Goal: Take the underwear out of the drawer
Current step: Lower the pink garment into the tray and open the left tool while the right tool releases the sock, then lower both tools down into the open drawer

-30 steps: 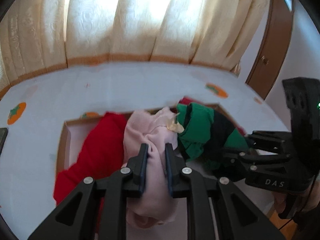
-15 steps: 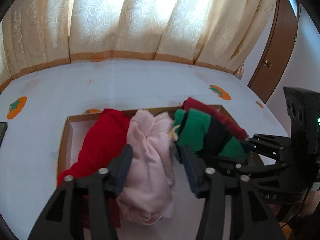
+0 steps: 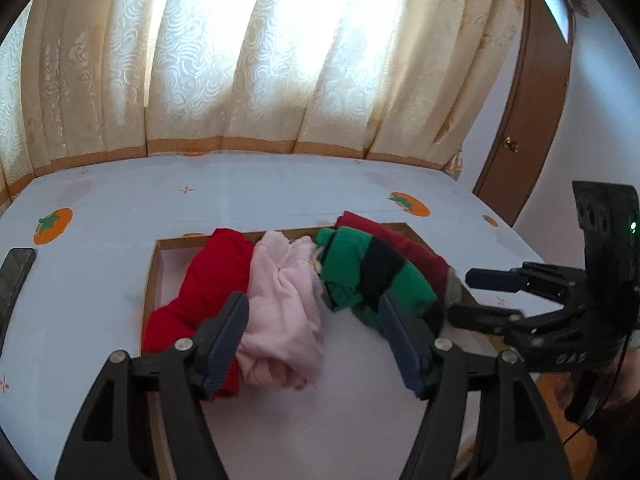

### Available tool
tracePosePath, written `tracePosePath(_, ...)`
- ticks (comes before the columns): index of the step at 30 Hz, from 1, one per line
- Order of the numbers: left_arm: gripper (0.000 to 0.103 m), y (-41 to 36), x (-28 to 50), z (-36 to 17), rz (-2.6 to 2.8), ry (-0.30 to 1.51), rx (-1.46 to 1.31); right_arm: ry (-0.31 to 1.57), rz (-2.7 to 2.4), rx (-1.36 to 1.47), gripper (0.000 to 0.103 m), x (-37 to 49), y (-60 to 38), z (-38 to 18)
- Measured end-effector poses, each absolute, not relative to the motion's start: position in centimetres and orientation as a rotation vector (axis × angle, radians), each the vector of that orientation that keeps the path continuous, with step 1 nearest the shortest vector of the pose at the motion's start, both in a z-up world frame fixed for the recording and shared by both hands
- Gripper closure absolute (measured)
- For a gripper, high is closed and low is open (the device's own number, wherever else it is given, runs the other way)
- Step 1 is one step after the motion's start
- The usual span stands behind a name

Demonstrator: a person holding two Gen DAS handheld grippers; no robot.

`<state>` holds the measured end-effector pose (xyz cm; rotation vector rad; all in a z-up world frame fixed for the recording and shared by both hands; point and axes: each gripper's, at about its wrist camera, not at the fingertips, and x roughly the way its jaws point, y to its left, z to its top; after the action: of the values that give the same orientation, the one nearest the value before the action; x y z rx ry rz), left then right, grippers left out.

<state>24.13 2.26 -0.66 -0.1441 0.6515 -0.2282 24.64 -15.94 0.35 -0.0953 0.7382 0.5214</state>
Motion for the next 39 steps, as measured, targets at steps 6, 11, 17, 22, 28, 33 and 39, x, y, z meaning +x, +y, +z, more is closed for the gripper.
tracePosePath(6,0.034,1.8,21.0,-0.2,-0.258,0.632,-0.131,0.684,0.567,-0.103,0.038,20.1,-17.1,2.3)
tracePosePath(11,0.03,1.3,17.7,0.3,-0.297,0.622,-0.118,0.64,0.602,-0.142,0.037,16.8,-17.2,4.0)
tracePosePath(17,0.028,0.1,13.9,1.1,-0.353,0.607,-0.071,0.565,0.632,-0.181,0.036,13.0,-17.5,8.2)
tracePosePath(22,0.024,-0.4,10.5,0.3,-0.375,0.611,-0.012,0.524,0.657,-0.189,0.029,9.7,-18.4,10.2)
tracePosePath(28,0.024,0.1,7.3,-2.4,-0.346,0.66,0.072,0.584,0.669,-0.244,0.029,6.3,-19.5,7.2)
tracePosePath(33,0.024,0.1,5.7,-4.9,-0.339,0.71,0.1,0.682,0.681,-0.259,0.029,4.5,-20.1,1.8)
tracePosePath(39,0.024,0.0,4.9,-7.6,-0.342,0.796,0.124,0.812,0.69,-0.222,0.029,3.8,-21.0,-5.1)
